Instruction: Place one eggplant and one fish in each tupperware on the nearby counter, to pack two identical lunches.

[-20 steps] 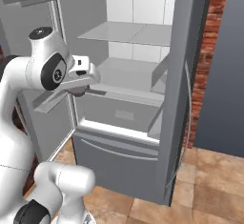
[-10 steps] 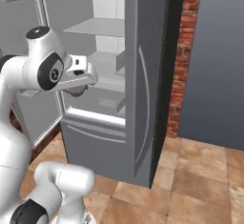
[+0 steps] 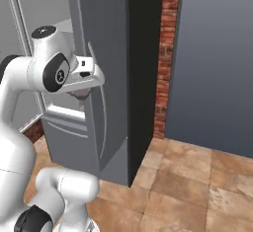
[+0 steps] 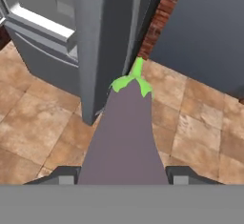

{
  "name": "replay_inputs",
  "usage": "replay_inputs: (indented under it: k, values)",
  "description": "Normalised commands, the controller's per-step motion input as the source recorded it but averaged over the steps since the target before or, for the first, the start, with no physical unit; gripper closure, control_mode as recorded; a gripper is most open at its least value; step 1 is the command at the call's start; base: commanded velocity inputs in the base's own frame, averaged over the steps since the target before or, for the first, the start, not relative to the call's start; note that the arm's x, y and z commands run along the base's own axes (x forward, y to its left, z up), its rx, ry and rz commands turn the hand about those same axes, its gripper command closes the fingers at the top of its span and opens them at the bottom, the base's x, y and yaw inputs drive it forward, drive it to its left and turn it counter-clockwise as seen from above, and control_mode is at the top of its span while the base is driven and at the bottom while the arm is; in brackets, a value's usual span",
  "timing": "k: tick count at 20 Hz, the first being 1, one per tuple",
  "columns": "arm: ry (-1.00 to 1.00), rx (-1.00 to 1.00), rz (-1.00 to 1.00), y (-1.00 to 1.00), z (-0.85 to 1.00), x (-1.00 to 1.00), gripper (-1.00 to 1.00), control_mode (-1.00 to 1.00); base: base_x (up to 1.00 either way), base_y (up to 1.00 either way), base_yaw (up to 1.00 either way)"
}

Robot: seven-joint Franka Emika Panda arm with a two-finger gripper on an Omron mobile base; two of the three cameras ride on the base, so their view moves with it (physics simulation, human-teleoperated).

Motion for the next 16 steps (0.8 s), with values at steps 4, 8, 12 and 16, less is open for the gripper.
replay_inputs:
  k: [4, 8, 12, 16]
  values:
    - [0.00, 0.00, 0.00, 0.00, 0.00, 0.00, 1.00, 1.00, -0.01, -0.89, 0.30]
    - [0.00, 0.00, 0.00, 0.00, 0.00, 0.00, 1.00, 1.00, -0.05, -0.83, 0.41]
    - [0.00, 0.00, 0.00, 0.00, 0.00, 0.00, 1.00, 1.00, -0.07, -0.57, 0.54]
    - [0.00, 0.00, 0.00, 0.00, 0.00, 0.00, 1.00, 1.00, -0.47, -0.18, 0.65]
